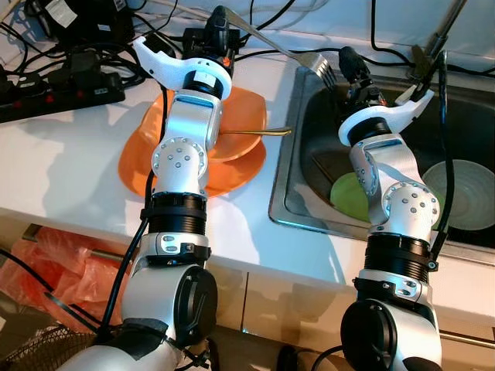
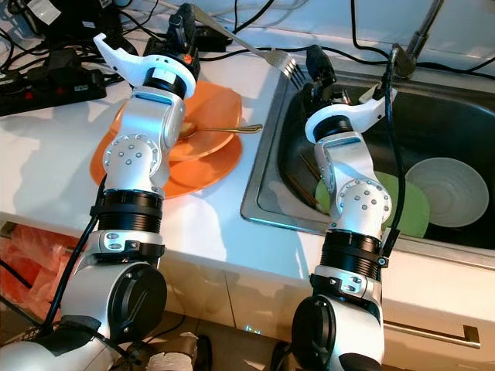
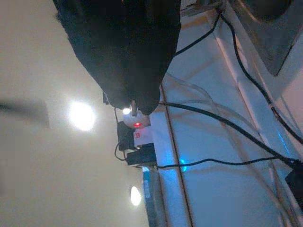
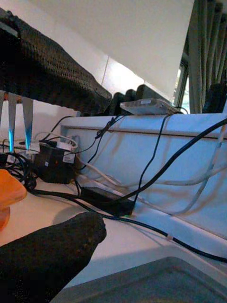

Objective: Kitchen organization

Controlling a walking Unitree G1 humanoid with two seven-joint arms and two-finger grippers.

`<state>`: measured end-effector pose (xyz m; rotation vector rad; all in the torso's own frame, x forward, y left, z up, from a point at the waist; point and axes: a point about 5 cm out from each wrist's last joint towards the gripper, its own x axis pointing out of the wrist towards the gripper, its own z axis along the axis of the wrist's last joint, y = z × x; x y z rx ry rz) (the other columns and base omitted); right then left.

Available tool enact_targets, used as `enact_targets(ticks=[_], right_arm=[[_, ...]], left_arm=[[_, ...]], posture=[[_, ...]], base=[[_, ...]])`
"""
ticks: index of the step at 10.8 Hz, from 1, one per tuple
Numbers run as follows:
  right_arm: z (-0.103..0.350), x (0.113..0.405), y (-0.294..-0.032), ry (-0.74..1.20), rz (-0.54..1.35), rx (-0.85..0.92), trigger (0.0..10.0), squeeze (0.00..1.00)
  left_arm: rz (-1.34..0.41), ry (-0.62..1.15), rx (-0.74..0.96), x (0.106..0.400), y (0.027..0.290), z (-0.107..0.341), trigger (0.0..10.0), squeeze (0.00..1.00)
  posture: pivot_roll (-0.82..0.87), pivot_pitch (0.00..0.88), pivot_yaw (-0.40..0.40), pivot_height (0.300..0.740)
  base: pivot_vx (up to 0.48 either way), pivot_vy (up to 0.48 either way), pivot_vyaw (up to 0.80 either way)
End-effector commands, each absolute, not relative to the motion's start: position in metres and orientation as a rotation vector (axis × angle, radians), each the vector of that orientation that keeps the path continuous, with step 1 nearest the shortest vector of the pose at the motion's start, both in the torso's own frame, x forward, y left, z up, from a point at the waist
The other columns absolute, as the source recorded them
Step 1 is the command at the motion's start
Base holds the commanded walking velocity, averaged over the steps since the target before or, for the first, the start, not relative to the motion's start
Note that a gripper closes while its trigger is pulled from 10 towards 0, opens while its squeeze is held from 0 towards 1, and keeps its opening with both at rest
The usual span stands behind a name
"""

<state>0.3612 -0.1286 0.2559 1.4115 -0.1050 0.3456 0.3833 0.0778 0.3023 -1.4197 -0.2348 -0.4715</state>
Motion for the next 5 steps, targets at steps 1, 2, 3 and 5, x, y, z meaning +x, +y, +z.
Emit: enact_targets(ticks=[1, 2, 3, 5], right_arm=[[0.2649, 0.3574, -0.1119, -0.103, 0.403, 1.452, 10.0, 0.0], [0.2657, 0.3571, -0.1116, -0.105, 0.406, 1.455, 10.0, 0.0], [0.2671, 0.3567, -0.1112, -0.108, 0.412, 1.456, 10.0, 0.0], [0.2701, 0.3556, -0.1098, -0.113, 0.428, 1.462, 10.0, 0.0]], left_arm=[[-0.602, -0.111, -1.531, 0.3676, 0.0149, 0.3063, 10.0, 0.0], [-0.605, -0.094, -1.53, 0.3664, 0.0119, 0.3038, 10.0, 0.0], [-0.605, -0.086, -1.53, 0.3661, 0.0105, 0.3026, 10.0, 0.0], [-0.61, -0.066, -1.54, 0.3655, 0.0065, 0.3014, 10.0, 0.0]], posture=[[0.03, 0.111, 0.033, 0.723], [0.03, 0.112, 0.033, 0.723], [0.02, 0.117, 0.034, 0.723], [0.02, 0.121, 0.034, 0.723]], base=[[0.0, 0.0, 0.0], [0.0, 0.0, 0.0], [0.0, 0.0, 0.0], [0.0, 0.0, 0.0]])
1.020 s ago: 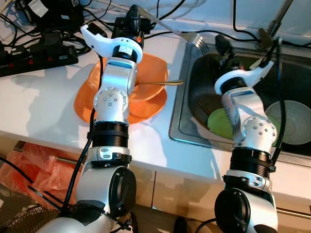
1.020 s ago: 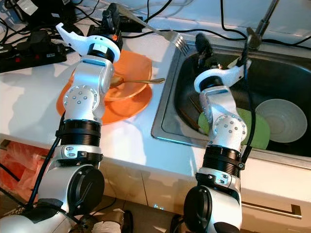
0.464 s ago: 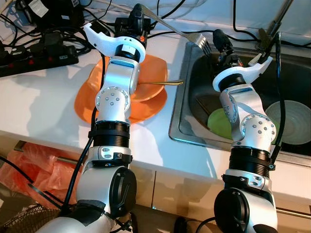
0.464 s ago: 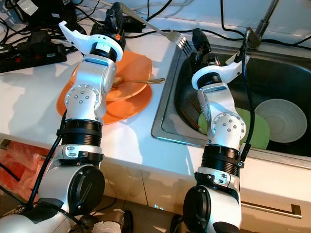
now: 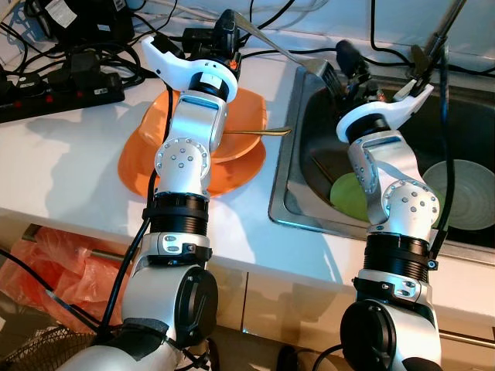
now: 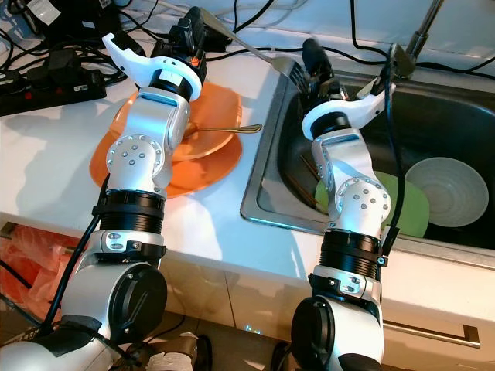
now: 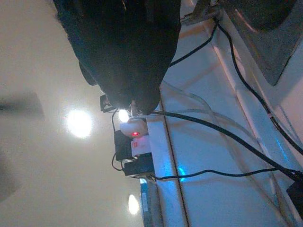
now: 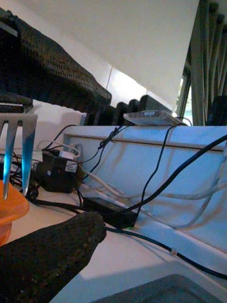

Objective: Kitchen organization

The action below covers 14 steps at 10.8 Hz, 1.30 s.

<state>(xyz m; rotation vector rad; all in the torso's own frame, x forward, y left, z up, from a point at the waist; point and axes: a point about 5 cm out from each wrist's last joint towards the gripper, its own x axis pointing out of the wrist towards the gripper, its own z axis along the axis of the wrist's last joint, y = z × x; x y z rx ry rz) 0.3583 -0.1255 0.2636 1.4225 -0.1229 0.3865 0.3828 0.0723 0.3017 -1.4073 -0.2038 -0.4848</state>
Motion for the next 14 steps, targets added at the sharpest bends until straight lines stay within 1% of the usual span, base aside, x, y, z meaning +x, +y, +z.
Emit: enact_targets(ticks=[1, 3, 6, 7, 9, 12, 14], right_arm=[[0.271, 0.355, -0.11, -0.113, 0.43, 1.465, 10.0, 0.0], [0.273, 0.354, -0.108, -0.117, 0.442, 1.477, 10.0, 0.0], [0.275, 0.353, -0.107, -0.116, 0.458, 1.488, 10.0, 0.0], [0.276, 0.353, -0.106, -0.116, 0.462, 1.491, 10.0, 0.0], [0.276, 0.352, -0.106, -0.117, 0.468, 1.496, 10.0, 0.0], [0.277, 0.352, -0.105, -0.116, 0.475, 1.504, 10.0, 0.0], [0.279, 0.351, -0.105, -0.123, 0.48, 1.51, 10.0, 0.0]], left_arm=[[-0.609, -0.054, -1.545, 0.365, 0.005, 0.3, 10.0, 0.0], [-0.598, -0.028, -1.541, 0.365, 0.001, 0.298, 10.0, 0.0], [-0.576, 0.02, -1.572, 0.364, -0.005, 0.293, 10.0, 0.0], [-0.567, 0.035, -1.607, 0.364, -0.007, 0.292, 10.0, 0.0], [-0.576, 0.04, -1.625, 0.363, -0.01, 0.292, 10.0, 0.0], [-0.573, 0.019, -1.71, 0.366, -0.009, 0.296, 10.0, 0.0], [-0.564, 0.042, -1.722, 0.366, -0.014, 0.291, 10.0, 0.0]], posture=[[0.02, 0.122, 0.035, 0.723], [0.02, 0.127, 0.034, 0.723], [0.02, 0.131, 0.033, 0.723], [0.03, 0.13, 0.032, 0.723], [0.02, 0.13, 0.033, 0.723], [0.02, 0.129, 0.033, 0.723], [0.02, 0.133, 0.033, 0.723]], base=[[0.0, 0.0, 0.0], [0.0, 0.0, 0.0], [0.0, 0.0, 0.0], [0.0, 0.0, 0.0], [0.0, 0.0, 0.0], [0.0, 0.0, 0.0], [0.0, 0.0, 0.0]])
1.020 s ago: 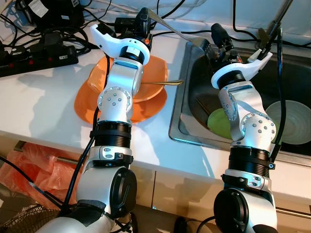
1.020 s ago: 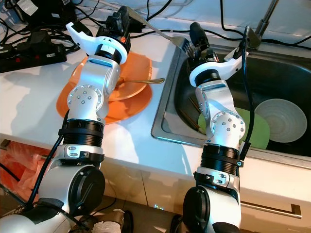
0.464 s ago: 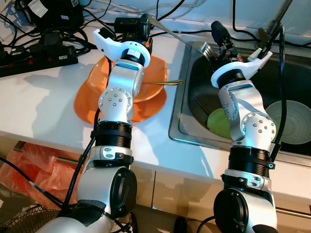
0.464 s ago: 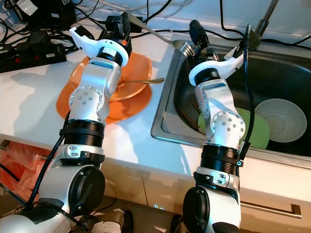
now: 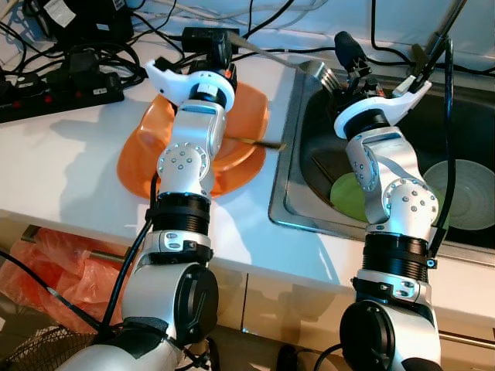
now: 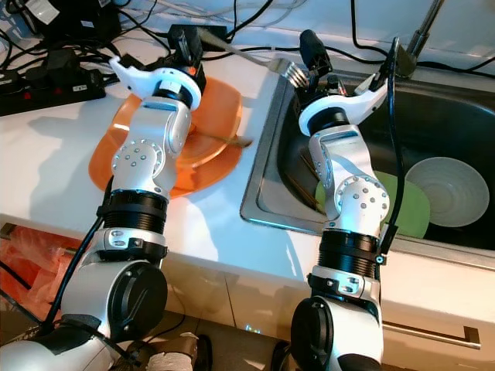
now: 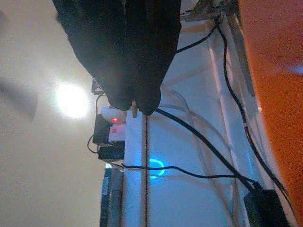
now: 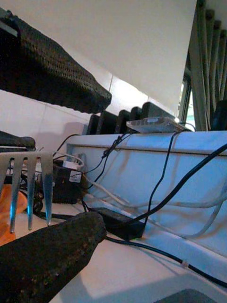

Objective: Kitchen organization

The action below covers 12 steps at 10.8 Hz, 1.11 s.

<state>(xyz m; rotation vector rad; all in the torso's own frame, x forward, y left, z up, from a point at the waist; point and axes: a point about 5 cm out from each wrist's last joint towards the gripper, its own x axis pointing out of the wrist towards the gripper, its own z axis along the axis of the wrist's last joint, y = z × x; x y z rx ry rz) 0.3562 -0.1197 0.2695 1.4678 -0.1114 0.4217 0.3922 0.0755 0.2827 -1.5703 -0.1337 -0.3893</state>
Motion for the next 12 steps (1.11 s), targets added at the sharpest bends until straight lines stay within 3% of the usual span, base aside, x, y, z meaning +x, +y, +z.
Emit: enact_targets(ticks=[1, 9, 10, 11, 12], right_arm=[[0.2798, 0.3508, -0.1047, -0.122, 0.483, 1.512, 10.0, 0.0], [0.2803, 0.3502, -0.1015, -0.113, 0.499, 1.512, 10.0, 0.0], [0.2811, 0.3496, -0.1016, -0.116, 0.501, 1.514, 3.7, 0.0], [0.2813, 0.3494, -0.1017, -0.117, 0.498, 1.516, 0.0, 0.0], [0.2813, 0.3494, -0.1017, -0.117, 0.498, 1.516, 0.0, 0.0]], left_arm=[[-0.569, 0.054, -1.717, 0.3655, -0.0182, 0.29, 10.0, 0.0], [-0.62, 0.027, -1.661, 0.3634, -0.0217, 0.2986, 10.0, 0.0], [-0.622, 0.028, -1.657, 0.363, -0.0223, 0.2983, 10.0, 0.0], [-0.621, 0.03, -1.653, 0.363, -0.0227, 0.2979, 10.0, 0.0], [-0.621, 0.03, -1.653, 0.363, -0.0227, 0.2979, 10.0, 0.0]], posture=[[0.02, 0.132, 0.033, 0.723], [0.02, 0.119, 0.033, 0.723], [0.02, 0.119, 0.032, 0.723], [0.02, 0.12, 0.033, 0.723], [0.02, 0.12, 0.033, 0.723]], base=[[0.0, 0.0, 0.0], [0.0, 0.0, 0.0], [0.0, 0.0, 0.0], [0.0, 0.0, 0.0], [0.0, 0.0, 0.0]])
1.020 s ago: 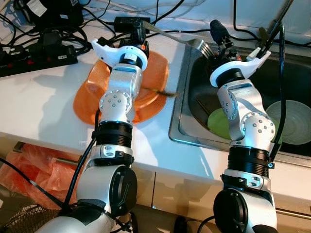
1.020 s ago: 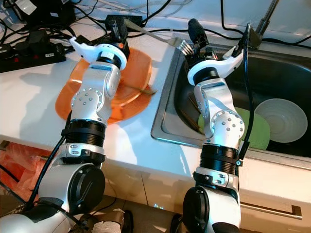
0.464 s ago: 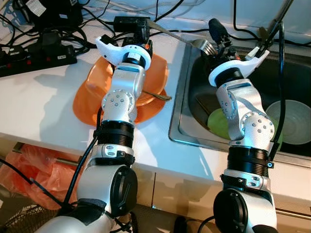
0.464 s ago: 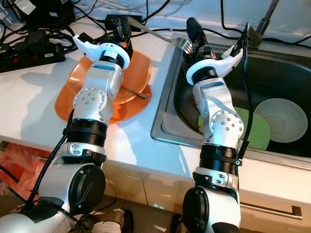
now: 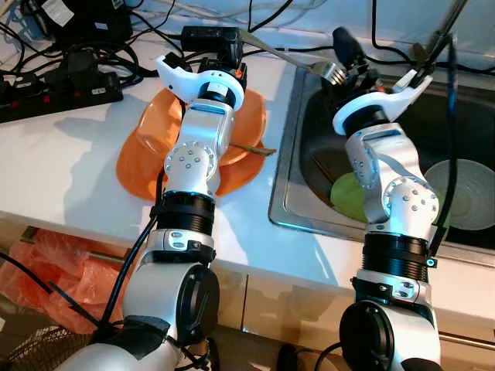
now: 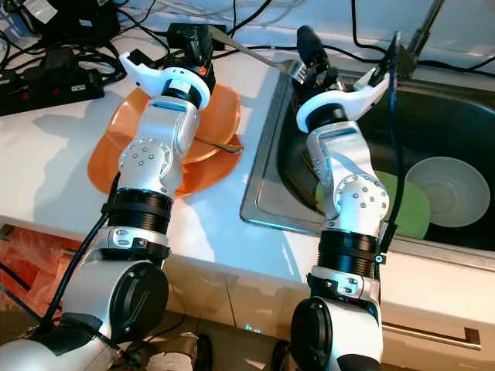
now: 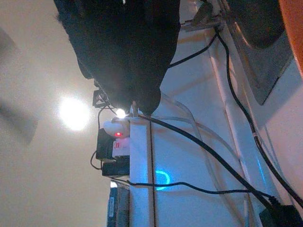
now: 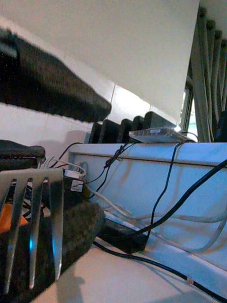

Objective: Kitchen organization

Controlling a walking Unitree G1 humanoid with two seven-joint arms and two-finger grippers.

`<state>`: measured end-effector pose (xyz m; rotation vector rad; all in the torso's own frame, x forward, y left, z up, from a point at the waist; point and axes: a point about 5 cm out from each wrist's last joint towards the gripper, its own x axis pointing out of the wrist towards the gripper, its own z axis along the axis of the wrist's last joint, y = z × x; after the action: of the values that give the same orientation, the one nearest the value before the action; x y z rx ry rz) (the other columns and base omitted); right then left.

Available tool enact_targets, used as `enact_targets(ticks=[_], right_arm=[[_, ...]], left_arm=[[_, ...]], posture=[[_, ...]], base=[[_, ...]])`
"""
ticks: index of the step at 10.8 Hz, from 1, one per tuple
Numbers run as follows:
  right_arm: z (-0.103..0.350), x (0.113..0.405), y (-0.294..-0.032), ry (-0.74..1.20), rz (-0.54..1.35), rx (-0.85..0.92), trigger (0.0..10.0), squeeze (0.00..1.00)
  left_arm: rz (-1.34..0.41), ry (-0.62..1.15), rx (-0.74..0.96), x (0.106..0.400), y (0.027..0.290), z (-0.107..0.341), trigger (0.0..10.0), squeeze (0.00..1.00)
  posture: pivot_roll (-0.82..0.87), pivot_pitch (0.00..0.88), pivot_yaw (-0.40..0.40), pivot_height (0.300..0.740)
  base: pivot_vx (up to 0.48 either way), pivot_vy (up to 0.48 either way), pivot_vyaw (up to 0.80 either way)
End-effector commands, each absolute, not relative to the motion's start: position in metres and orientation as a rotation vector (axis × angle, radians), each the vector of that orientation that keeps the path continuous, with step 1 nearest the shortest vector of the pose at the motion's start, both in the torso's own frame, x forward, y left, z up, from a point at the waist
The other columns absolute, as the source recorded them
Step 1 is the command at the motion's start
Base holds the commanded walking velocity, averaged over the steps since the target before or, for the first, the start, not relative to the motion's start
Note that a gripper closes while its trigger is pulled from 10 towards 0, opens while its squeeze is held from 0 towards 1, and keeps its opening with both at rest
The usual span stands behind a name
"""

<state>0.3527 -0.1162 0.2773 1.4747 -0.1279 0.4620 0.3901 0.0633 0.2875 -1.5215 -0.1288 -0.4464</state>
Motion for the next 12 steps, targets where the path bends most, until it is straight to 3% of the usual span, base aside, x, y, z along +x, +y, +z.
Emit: enact_targets(ticks=[1, 12], right_arm=[[0.2813, 0.3494, -0.1017, -0.117, 0.498, 1.516, 0.0, 0.0], [0.2813, 0.3494, -0.1017, -0.117, 0.498, 1.516, 0.0, 0.0]], left_arm=[[-0.621, 0.03, -1.653, 0.363, -0.0227, 0.2979, 10.0, 0.0], [-0.621, 0.03, -1.653, 0.363, -0.0227, 0.2979, 10.0, 0.0]], posture=[[0.02, 0.12, 0.033, 0.723], [0.02, 0.12, 0.033, 0.723]], base=[[0.0, 0.0, 0.0], [0.0, 0.0, 0.0]])
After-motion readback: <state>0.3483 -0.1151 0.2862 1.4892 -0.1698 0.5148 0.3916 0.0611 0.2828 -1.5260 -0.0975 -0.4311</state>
